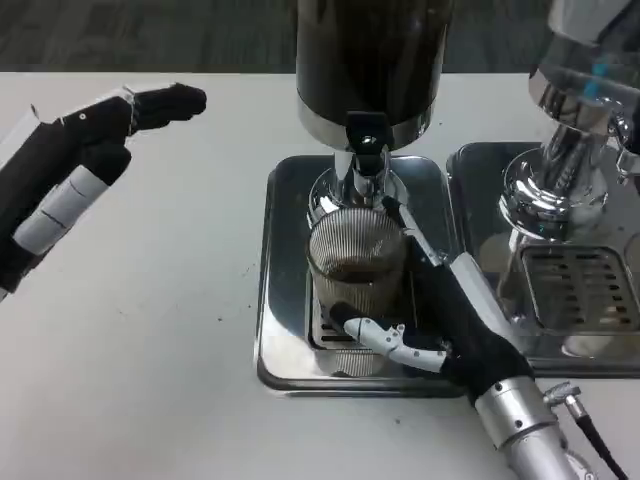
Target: Grasp the cup under the faucet to collect the drink, then remove the cup.
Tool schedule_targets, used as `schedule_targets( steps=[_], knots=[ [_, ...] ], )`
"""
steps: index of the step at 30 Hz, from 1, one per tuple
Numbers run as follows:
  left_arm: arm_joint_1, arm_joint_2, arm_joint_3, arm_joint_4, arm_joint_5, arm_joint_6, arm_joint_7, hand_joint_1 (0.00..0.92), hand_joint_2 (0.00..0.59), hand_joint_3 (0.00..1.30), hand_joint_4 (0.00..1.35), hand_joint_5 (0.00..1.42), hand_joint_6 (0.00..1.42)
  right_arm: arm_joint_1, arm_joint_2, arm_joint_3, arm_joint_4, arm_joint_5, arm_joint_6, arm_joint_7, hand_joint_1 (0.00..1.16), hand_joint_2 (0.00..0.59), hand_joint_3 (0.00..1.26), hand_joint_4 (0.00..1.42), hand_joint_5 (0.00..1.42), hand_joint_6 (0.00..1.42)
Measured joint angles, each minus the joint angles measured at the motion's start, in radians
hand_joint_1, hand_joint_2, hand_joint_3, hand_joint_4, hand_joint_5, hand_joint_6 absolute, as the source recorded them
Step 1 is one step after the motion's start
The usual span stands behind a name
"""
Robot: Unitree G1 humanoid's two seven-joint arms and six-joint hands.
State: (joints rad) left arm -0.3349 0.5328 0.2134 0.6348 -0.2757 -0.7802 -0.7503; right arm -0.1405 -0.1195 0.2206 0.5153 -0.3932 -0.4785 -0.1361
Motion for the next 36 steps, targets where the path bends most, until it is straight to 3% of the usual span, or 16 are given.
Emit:
schedule_targets(
  steps=[4,16,36],
  knots=[
    [0.026,0.001,0.006,-0.012,0.001,0.003,0.000,0.000,0.139,0.33,0.25,0.21,0.16,-0.014,0.011,0.011,0.009,-0.012,0.016,-0.018,0.64,0.220,0.00,0.07,0.12,0.20],
    [0.064,0.012,0.013,-0.026,0.006,0.012,0.004,0.000,0.137,0.34,0.27,0.22,0.18,-0.044,0.031,0.024,0.036,-0.012,0.024,-0.054,0.66,0.231,0.28,0.33,0.32,0.47],
    [0.073,0.020,0.017,-0.026,0.018,0.012,0.017,0.000,0.180,0.34,0.28,0.23,0.21,-0.041,0.035,0.056,0.056,-0.051,0.004,-0.174,0.64,0.234,0.35,0.41,0.44,0.61]
  ],
)
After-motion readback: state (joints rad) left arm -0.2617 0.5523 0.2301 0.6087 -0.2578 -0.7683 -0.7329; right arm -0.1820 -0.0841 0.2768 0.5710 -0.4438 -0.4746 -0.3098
